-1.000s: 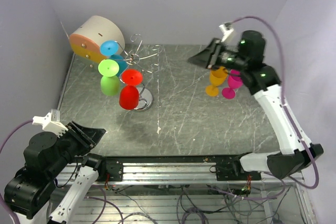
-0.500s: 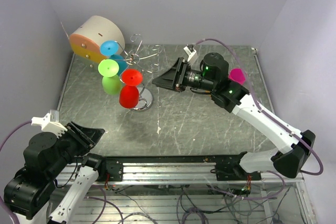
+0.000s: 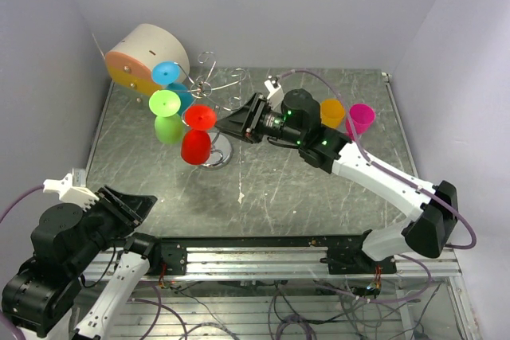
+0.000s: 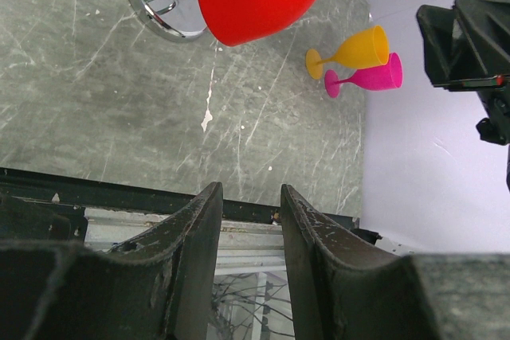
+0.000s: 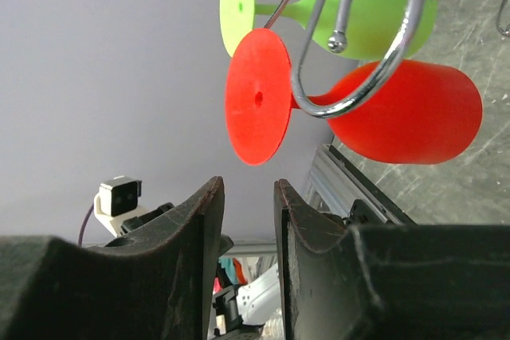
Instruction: Take the wine glass off the wine glass rack
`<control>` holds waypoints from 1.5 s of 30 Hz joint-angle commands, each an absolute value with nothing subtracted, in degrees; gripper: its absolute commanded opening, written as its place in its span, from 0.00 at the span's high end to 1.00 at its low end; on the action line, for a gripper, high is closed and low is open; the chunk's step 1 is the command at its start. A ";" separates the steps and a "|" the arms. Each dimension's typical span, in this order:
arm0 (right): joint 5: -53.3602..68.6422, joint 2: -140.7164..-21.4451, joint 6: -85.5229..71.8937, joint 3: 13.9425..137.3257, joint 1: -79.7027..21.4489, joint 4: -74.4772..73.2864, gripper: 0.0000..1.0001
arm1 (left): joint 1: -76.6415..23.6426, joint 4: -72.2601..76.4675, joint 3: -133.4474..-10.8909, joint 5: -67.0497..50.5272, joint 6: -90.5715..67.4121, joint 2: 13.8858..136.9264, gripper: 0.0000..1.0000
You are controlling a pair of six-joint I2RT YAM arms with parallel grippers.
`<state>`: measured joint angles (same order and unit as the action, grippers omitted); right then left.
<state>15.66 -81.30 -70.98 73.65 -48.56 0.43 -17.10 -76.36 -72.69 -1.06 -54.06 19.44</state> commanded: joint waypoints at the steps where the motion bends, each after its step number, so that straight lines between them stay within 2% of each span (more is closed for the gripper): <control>1: 11.06 -81.12 -72.98 72.38 -49.52 3.87 0.68 | -17.31 -75.98 -73.44 0.00 -54.14 19.07 0.54; 17: 6.65 -84.64 -72.49 72.83 -50.96 5.80 0.68 | -17.31 -77.10 -73.92 0.41 -54.63 18.36 0.54; 34: 5.70 -86.80 -72.55 73.36 -51.79 9.55 0.73 | -17.31 -77.34 -72.79 0.25 -55.17 17.39 0.54; 37: 5.82 -87.02 -72.79 72.96 -51.85 10.18 0.77 | -17.31 -77.38 -72.72 0.26 -55.28 17.18 0.54; 45: 4.57 -84.08 -73.18 70.18 -51.96 13.37 0.95 | -17.31 -76.84 -71.69 -0.06 -55.71 16.84 0.54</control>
<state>6.26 -86.37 -73.30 72.05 -51.55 10.33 -17.10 -76.86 -72.55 -1.02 -55.16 17.67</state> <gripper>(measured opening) 0.082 0.459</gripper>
